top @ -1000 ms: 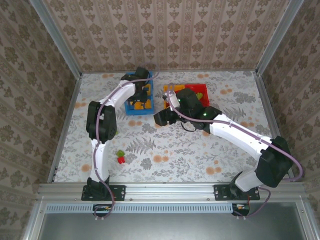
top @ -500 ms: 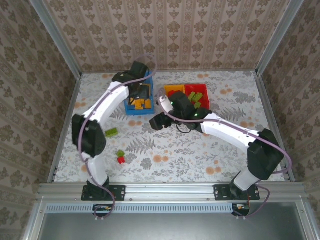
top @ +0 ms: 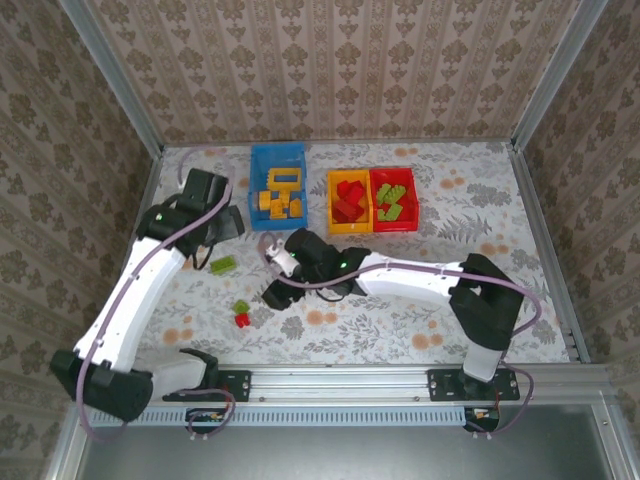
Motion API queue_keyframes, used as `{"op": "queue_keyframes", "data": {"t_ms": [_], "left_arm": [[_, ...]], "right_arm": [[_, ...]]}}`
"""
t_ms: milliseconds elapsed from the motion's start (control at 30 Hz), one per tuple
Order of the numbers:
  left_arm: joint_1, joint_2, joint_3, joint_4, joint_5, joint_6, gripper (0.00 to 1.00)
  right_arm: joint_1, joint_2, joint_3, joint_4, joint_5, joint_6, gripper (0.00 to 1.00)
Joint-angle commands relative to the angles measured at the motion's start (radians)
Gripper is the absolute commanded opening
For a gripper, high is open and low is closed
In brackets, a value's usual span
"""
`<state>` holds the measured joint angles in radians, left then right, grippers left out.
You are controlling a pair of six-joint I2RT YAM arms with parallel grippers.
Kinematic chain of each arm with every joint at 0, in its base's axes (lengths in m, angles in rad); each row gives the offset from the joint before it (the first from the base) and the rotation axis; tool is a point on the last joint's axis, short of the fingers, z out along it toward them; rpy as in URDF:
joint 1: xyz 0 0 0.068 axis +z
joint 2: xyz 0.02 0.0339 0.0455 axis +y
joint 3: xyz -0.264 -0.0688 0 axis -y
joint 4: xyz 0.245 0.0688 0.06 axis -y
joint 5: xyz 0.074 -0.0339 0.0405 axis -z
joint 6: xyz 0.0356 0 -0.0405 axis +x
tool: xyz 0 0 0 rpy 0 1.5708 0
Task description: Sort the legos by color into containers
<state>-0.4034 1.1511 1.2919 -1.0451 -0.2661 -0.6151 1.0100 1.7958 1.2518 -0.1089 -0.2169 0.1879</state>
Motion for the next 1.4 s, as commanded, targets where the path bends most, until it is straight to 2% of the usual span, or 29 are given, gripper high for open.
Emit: {"op": "queue_keyframes", "data": {"t_ms": [0,200,533,767,967,1167,1367], "left_arm": [[0.0,-0.097,-0.059,-0.081,-0.038,-0.089,0.67],[0.001,-0.213,-0.099,-0.173,-0.05,-0.11,0.68],[0.0,-0.341,-0.061,-0.304,-0.07,-0.096,0.68],[0.0,-0.358,-0.041,-0.328,-0.072,-0.066,0.68],[0.002,-0.341,-0.014,-0.343,-0.083,-0.035,0.68],[0.003,-0.337,-0.011,-0.348,-0.083,-0.039,0.68],[0.003,-0.34,-0.015,-0.349,-0.082,-0.046,0.68]], "right_arm": [[-0.004,0.087,0.066,0.092,0.025,0.017,0.78],[-0.004,0.312,0.259,0.074,0.038,-0.028,0.8],[-0.004,0.568,0.55,-0.038,0.178,-0.042,0.83],[0.013,0.685,0.68,-0.119,0.276,-0.061,0.84],[0.032,0.826,0.906,-0.251,0.342,-0.087,0.84],[0.035,0.942,1.112,-0.357,0.361,-0.099,0.84],[0.019,0.979,1.193,-0.387,0.317,-0.085,0.77]]}}
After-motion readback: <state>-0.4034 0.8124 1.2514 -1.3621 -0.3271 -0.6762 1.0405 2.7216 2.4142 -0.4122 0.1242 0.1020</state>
